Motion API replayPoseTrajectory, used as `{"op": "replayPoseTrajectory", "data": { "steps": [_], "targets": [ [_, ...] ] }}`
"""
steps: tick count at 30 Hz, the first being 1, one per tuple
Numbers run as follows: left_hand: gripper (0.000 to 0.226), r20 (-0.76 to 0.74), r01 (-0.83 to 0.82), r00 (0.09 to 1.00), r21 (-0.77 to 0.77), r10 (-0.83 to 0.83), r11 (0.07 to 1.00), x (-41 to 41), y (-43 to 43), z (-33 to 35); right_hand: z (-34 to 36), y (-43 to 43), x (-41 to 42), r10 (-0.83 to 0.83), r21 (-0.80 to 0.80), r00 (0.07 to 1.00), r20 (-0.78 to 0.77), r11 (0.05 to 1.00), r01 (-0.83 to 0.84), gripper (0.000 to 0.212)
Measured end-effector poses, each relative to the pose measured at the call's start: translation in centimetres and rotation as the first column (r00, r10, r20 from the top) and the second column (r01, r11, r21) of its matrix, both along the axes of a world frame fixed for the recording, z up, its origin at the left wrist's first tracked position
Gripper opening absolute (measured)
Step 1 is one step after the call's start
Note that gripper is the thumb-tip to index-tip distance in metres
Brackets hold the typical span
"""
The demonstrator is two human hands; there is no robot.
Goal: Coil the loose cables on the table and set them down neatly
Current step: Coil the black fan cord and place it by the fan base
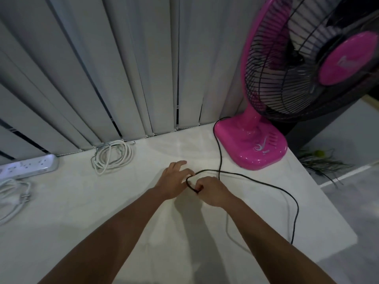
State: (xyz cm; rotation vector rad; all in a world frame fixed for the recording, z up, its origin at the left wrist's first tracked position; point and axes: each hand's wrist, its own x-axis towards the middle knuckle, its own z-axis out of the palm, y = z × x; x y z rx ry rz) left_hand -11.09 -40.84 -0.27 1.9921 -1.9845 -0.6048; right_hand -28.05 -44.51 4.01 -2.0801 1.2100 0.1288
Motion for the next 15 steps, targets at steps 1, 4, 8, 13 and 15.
{"op": "replayPoseTrajectory", "data": {
  "steps": [1, 4, 8, 13, 15],
  "targets": [
    [0.023, -0.015, -0.024, 1.000, -0.019, 0.024, 1.000, -0.1, 0.4, 0.2, 1.2, 0.0, 0.0, 0.031, 0.005, 0.999, 0.022, 1.000, -0.031, 0.016],
    [0.016, -0.131, -0.072, 0.989, -0.075, 0.061, 0.995, -0.3, 1.3, 1.3, 4.9, 0.5, 0.6, 0.015, 0.093, 0.983, 0.181, 0.995, -0.032, 0.016],
    [0.016, -0.479, -0.366, 0.802, 0.080, 0.358, 0.927, -1.1, 1.9, 3.9, 9.5, 2.2, 1.7, -0.120, 0.167, 0.897, 0.426, 0.985, 0.053, 0.017],
    [0.025, -0.770, -0.440, 0.404, 0.309, 0.493, 0.843, -2.9, 3.7, 7.1, 15.5, 4.6, 2.5, -0.244, 0.349, 0.697, 0.674, 0.937, -0.010, 0.022],
    [0.025, -0.800, -0.376, 0.371, 0.334, 0.471, 0.864, -4.1, 4.4, 8.5, 17.8, 5.3, 2.0, -0.300, 0.401, 0.580, 0.757, 0.915, -0.051, 0.030]
  ]
}}
